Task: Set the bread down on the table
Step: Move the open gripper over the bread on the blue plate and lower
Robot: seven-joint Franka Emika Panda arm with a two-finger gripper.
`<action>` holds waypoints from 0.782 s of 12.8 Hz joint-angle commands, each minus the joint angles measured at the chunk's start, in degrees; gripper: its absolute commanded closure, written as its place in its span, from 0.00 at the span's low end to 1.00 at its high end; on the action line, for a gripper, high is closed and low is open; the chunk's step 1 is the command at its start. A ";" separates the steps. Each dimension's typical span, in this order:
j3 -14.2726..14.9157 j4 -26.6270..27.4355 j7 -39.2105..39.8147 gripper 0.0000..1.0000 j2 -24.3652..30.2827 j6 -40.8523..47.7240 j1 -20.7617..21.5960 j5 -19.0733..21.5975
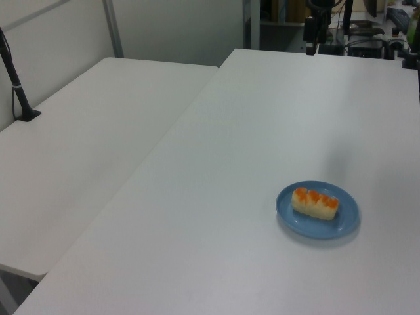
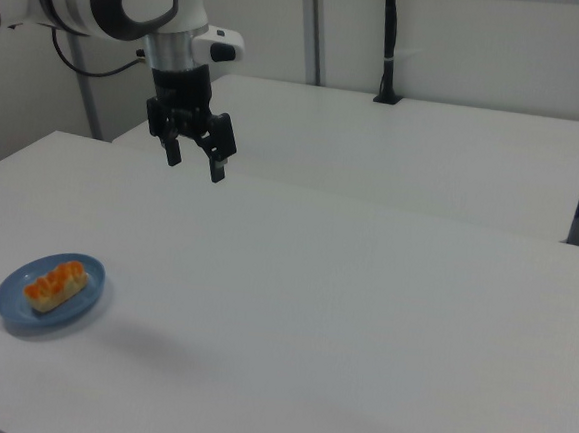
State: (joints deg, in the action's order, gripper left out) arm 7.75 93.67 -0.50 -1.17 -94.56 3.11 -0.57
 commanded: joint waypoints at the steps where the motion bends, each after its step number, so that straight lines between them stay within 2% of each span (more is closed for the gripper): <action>1: -0.02 2.10 -0.54 0.00 0.71 0.61 5.54 -0.40; 2: 0.07 3.96 -0.64 0.00 1.25 0.43 8.29 -0.40; 7: -0.20 9.41 -3.79 0.00 4.15 0.43 14.28 0.04; 10: -0.28 19.07 -8.97 0.00 6.08 -4.21 20.78 0.22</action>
State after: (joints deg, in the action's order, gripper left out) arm 7.01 103.02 -4.15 1.01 -94.49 18.43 -0.38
